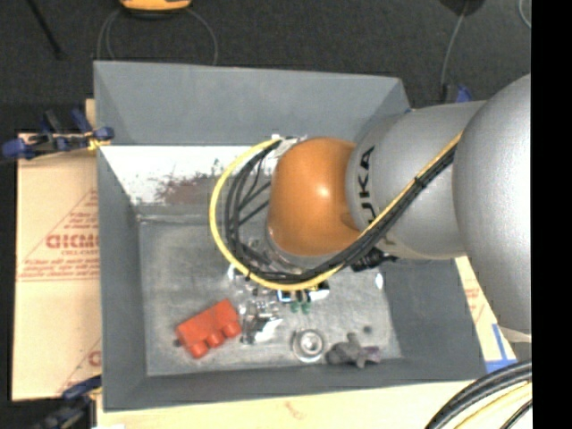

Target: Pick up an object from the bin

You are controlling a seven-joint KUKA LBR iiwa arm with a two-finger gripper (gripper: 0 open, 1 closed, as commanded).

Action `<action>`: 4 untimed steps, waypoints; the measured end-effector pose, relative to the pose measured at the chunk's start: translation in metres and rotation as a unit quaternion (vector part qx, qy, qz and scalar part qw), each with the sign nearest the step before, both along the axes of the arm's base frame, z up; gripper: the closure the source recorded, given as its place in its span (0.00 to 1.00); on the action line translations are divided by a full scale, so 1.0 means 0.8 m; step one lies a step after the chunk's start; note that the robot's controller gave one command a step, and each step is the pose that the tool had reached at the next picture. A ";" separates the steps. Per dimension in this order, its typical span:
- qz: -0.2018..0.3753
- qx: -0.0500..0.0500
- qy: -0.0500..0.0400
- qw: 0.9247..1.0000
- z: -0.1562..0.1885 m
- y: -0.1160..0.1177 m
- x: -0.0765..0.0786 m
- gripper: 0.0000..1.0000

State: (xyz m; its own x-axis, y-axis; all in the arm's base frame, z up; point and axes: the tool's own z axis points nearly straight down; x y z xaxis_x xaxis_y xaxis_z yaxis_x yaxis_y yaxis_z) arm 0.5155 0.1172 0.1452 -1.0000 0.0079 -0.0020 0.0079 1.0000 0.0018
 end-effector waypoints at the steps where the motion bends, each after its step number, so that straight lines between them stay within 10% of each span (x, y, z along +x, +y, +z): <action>1: -0.118 -0.001 -0.001 0.993 -0.044 0.016 -0.004 0.00; 2: -0.185 0.000 0.002 0.983 -0.081 0.092 -0.039 0.00; 3: -0.187 0.000 0.000 0.982 -0.079 0.090 -0.037 1.00; 4: -0.163 0.002 -0.003 0.987 0.085 0.103 -0.043 1.00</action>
Offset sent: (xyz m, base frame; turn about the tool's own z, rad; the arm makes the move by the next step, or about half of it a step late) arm -0.0083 0.0276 -0.0720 0.3693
